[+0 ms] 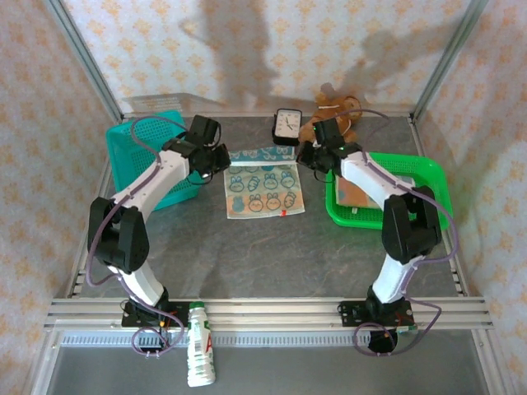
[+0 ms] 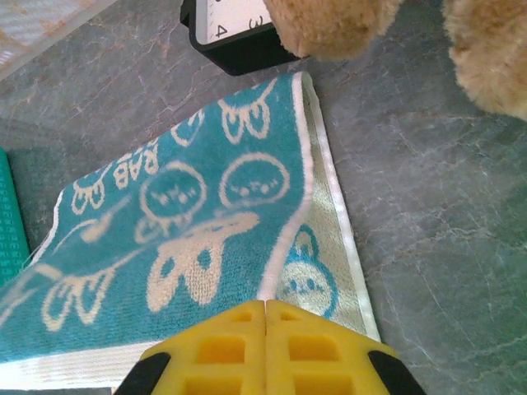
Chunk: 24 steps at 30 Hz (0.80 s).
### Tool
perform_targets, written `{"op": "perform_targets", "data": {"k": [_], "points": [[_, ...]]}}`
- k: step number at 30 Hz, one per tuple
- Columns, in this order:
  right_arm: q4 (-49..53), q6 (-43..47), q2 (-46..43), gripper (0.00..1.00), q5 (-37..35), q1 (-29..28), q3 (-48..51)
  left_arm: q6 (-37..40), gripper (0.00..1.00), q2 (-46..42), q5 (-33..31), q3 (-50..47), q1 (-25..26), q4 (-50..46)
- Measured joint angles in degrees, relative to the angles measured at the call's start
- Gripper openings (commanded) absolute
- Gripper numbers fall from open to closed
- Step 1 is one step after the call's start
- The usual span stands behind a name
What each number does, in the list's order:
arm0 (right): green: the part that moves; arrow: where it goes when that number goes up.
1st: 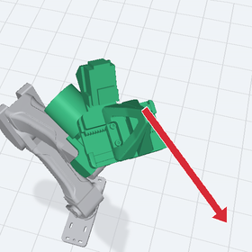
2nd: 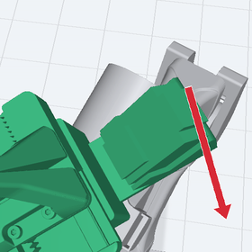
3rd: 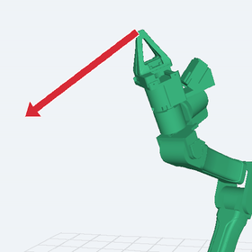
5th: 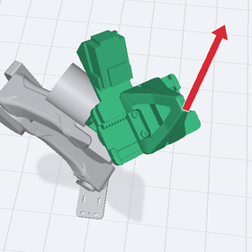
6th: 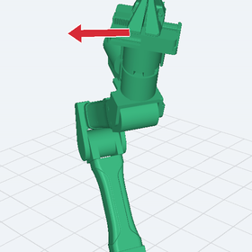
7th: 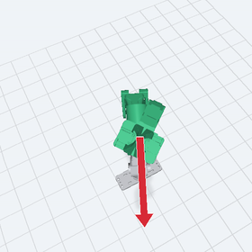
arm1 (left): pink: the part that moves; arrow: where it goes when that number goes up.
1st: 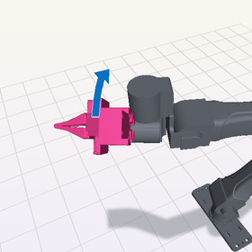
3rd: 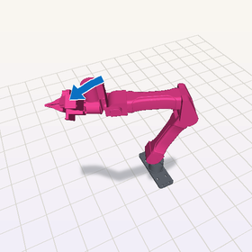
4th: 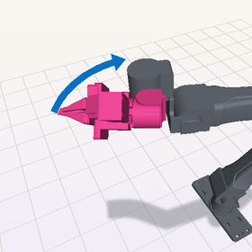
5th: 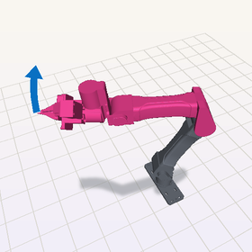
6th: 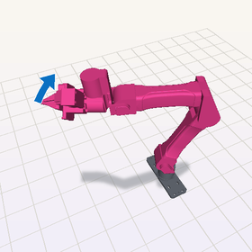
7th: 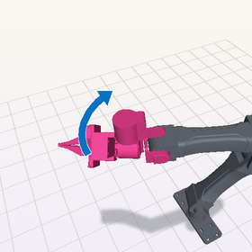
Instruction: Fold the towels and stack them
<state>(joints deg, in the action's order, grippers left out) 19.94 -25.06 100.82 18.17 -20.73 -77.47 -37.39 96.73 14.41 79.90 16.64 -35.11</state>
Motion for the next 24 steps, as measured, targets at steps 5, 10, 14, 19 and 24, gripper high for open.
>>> {"op": "perform_targets", "data": {"k": [5,10,14,19,24], "points": [[-0.50,0.00,-2.16,0.00,-0.35,-0.76,4.24,-2.14,0.00,-2.25,-0.02,-7.26,1.81,1.44],[-0.48,0.02,-2.84,0.00,-0.66,-1.84,7.04,-3.63,0.00,-3.15,-0.24,-11.06,3.26,2.75],[-0.20,0.04,-4.28,0.00,-1.01,-2.38,9.14,-4.72,0.00,-3.72,-0.31,-13.20,4.39,3.52],[0.00,0.24,-6.95,0.00,-1.42,-2.69,11.17,-6.10,0.00,-5.05,-0.31,-15.26,5.09,3.85],[0.90,0.24,-8.85,0.00,-1.90,-3.41,12.15,-7.02,0.00,-7.45,-0.33,-15.52,5.11,3.87]]}}
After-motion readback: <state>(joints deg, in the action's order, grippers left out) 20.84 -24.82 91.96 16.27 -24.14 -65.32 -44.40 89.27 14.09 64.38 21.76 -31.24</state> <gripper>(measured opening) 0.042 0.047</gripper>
